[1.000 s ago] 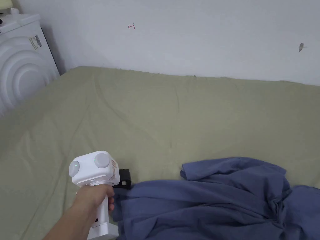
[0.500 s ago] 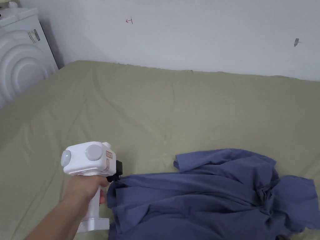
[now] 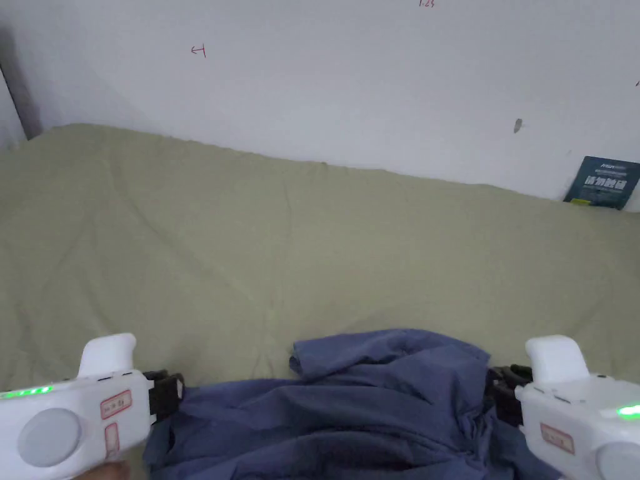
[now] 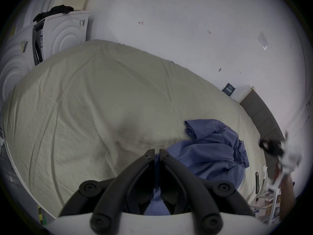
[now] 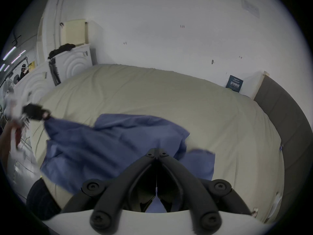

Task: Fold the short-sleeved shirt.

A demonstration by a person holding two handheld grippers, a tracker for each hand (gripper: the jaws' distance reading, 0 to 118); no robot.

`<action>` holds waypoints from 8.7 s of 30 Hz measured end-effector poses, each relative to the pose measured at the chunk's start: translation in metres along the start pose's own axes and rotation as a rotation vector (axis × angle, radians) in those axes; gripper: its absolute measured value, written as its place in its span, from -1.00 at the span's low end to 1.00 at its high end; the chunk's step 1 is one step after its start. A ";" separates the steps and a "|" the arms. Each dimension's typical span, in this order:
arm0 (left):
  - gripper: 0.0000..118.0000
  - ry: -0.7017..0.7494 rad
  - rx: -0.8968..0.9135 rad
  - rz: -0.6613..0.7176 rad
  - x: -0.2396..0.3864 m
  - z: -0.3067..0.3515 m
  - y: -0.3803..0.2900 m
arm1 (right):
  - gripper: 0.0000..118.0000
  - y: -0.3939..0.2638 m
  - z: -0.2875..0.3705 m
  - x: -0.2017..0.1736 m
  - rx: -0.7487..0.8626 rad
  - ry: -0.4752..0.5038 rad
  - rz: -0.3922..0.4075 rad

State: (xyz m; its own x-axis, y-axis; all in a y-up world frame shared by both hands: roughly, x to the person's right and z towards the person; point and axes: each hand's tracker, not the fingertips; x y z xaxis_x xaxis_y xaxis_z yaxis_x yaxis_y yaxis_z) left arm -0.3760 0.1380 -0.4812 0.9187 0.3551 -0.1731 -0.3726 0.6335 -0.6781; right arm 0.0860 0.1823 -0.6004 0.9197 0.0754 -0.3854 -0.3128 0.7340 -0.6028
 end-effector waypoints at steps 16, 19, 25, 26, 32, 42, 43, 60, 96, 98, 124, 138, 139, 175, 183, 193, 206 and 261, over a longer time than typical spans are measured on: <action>-0.99 -0.020 -0.010 0.029 -0.014 -0.009 -0.008 | 0.89 0.071 -0.205 0.052 -0.247 0.051 -0.054; -0.99 -0.017 -0.012 0.030 -0.009 -0.011 -0.008 | 0.89 0.057 -0.204 0.046 -0.291 0.006 0.010; -0.99 -0.023 -0.026 0.027 -0.010 -0.016 -0.011 | 0.89 0.037 -0.199 0.064 -0.276 -0.003 -0.019; -0.99 -0.026 -0.028 0.025 -0.009 -0.016 -0.011 | 0.89 0.035 -0.196 0.067 -0.273 -0.006 -0.034; -0.99 -0.026 -0.029 0.016 -0.006 -0.024 -0.011 | 0.89 0.020 -0.210 0.082 -0.351 -0.005 -0.155; -0.99 -0.015 -0.046 0.030 -0.004 -0.032 -0.012 | -0.81 0.024 -0.189 0.063 -0.321 0.046 -0.104; -0.99 -0.015 -0.048 0.034 -0.004 -0.032 -0.013 | -0.82 0.027 -0.182 0.055 -0.326 0.076 -0.115; -0.99 0.035 0.033 -0.003 0.006 0.009 0.025 | -0.84 0.065 -0.009 0.090 0.037 0.243 -0.354; -1.00 0.075 0.605 -0.138 0.115 0.182 0.322 | -0.84 0.253 0.237 0.141 0.576 -0.156 -0.227; -1.00 0.085 0.608 -0.144 0.121 0.171 0.341 | -0.84 0.266 0.228 0.145 0.578 -0.170 -0.225; -1.00 0.061 0.465 -0.151 0.075 0.079 0.235 | -0.84 0.112 0.152 0.142 0.502 -0.100 -0.319; -1.00 0.077 0.098 -0.152 -0.017 0.114 -0.085 | -0.84 -0.209 0.176 0.055 0.145 -0.086 -0.352; -1.00 0.095 0.077 -0.139 -0.023 0.108 -0.099 | -0.84 -0.224 0.174 0.047 0.112 -0.086 -0.367; 0.68 0.167 -0.020 -0.421 -0.059 0.115 -0.158 | -1.00 -0.271 0.262 -0.045 0.240 -0.147 -0.333; 0.59 0.144 -0.179 -0.465 -0.063 0.056 -0.158 | -1.00 -0.273 0.260 -0.042 0.195 -0.161 -0.348; -0.90 0.121 -0.175 -0.420 -0.054 0.066 -0.150 | -1.00 -0.273 0.238 -0.015 0.076 -0.207 -0.296; -0.91 0.090 -0.083 -0.355 -0.028 0.105 -0.127 | 0.96 -0.295 0.136 0.050 -0.137 -0.203 -0.171; 0.56 0.063 0.312 -0.284 0.013 0.079 -0.056 | 0.90 -0.177 0.159 0.067 0.074 -0.058 -0.406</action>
State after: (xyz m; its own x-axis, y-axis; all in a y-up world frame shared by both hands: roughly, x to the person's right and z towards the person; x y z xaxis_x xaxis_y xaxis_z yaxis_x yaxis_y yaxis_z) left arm -0.3532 0.1616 -0.3895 0.9931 0.1001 -0.0607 -0.1168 0.8814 -0.4577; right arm 0.2412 0.1651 -0.4083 0.9773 -0.1940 -0.0856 0.0940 0.7585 -0.6449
